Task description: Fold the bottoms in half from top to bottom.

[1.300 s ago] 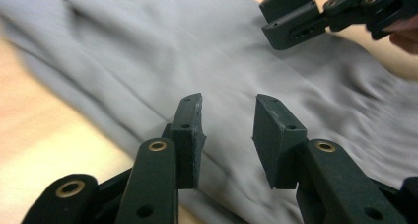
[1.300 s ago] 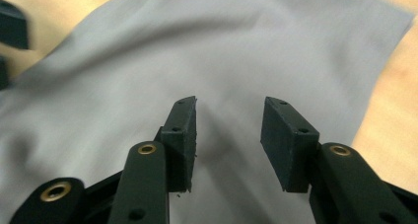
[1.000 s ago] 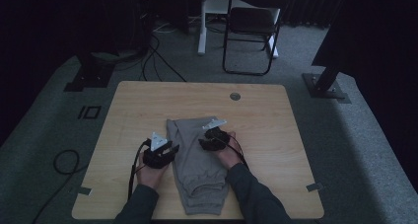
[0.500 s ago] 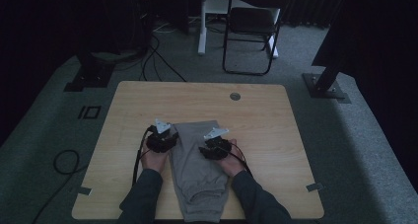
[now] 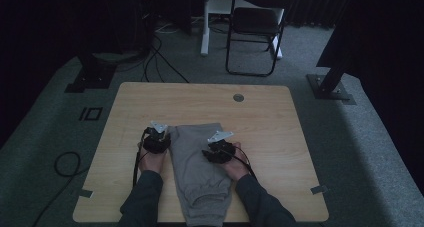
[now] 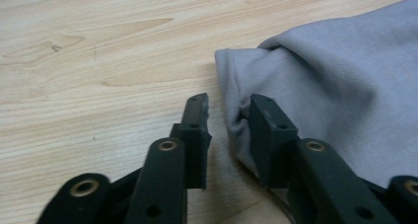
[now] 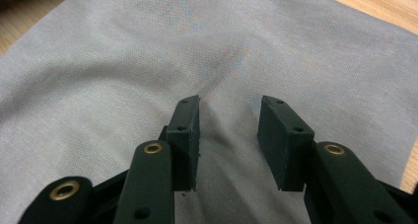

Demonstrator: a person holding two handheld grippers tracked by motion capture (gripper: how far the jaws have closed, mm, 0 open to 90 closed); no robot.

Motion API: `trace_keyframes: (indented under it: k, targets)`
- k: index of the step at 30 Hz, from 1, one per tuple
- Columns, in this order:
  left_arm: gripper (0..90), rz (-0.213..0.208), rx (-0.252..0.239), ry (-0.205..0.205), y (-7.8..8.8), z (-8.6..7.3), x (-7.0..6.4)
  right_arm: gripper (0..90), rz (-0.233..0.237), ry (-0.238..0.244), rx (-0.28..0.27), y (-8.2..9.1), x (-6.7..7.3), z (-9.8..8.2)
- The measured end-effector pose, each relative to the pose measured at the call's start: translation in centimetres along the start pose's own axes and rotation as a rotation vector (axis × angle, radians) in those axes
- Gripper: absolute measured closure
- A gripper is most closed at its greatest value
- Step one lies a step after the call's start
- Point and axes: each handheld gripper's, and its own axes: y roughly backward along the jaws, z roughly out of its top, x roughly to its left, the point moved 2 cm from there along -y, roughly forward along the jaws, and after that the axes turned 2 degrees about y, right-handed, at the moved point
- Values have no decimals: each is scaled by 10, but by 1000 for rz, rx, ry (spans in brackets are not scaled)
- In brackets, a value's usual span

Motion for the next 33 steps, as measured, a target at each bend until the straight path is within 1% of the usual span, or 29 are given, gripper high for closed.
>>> trace_keyframes:
  k: [1,4,5,7,9,10,12,13,14,15,17,18,20,22,23,24,25,29,30,31,33]
  targets:
    - [657,-7,0,-1,0,2,0,603,0,2,2,0,0,0]
    - [631,-20,-18,-23,-3,10,-3,603,0,6,16,0,0,2]
    - [627,-19,-19,-31,-4,13,-4,603,1,6,18,0,0,2]
    - [622,-30,-21,-46,-7,18,-6,605,4,5,22,0,-1,2]
    - [624,-21,-10,-61,-12,22,-8,606,4,5,19,0,-1,2]
    - [648,-25,6,-69,-14,22,-8,606,5,6,18,0,-1,2]
    - [804,-16,31,-73,-18,21,-6,607,5,6,16,0,-1,2]
    - [868,-21,35,-58,-18,20,-2,608,6,7,16,0,-1,2]
    - [879,-21,33,-38,-16,19,1,611,8,5,15,0,-1,1]
    - [885,-20,31,-26,-15,18,5,614,9,5,15,0,-2,1]
    - [887,-21,28,-12,-11,15,12,623,12,3,13,1,-2,1]
    - [887,-24,21,1,-8,13,15,627,12,1,13,1,-3,1]
    - [882,-23,-2,41,-3,11,19,629,13,-5,10,1,-3,0]
    - [875,13,-2,46,-2,10,21,629,11,-5,8,1,-2,0]
    - [858,18,0,62,-1,10,23,629,10,-5,9,1,-2,0]
    - [845,13,4,72,-1,11,25,629,8,-6,11,1,-2,0]
    - [834,4,1,73,0,12,24,629,8,-4,15,1,-2,1]
    - [756,-20,-29,36,3,22,17,631,15,-5,26,1,-3,3]
    - [748,-29,-29,29,3,25,15,640,20,-3,26,1,-5,3]
    - [745,-39,-26,26,1,27,14,650,19,-18,26,2,-6,3]
    - [737,-47,-10,22,-2,29,12,665,-14,-33,16,3,-13,4]
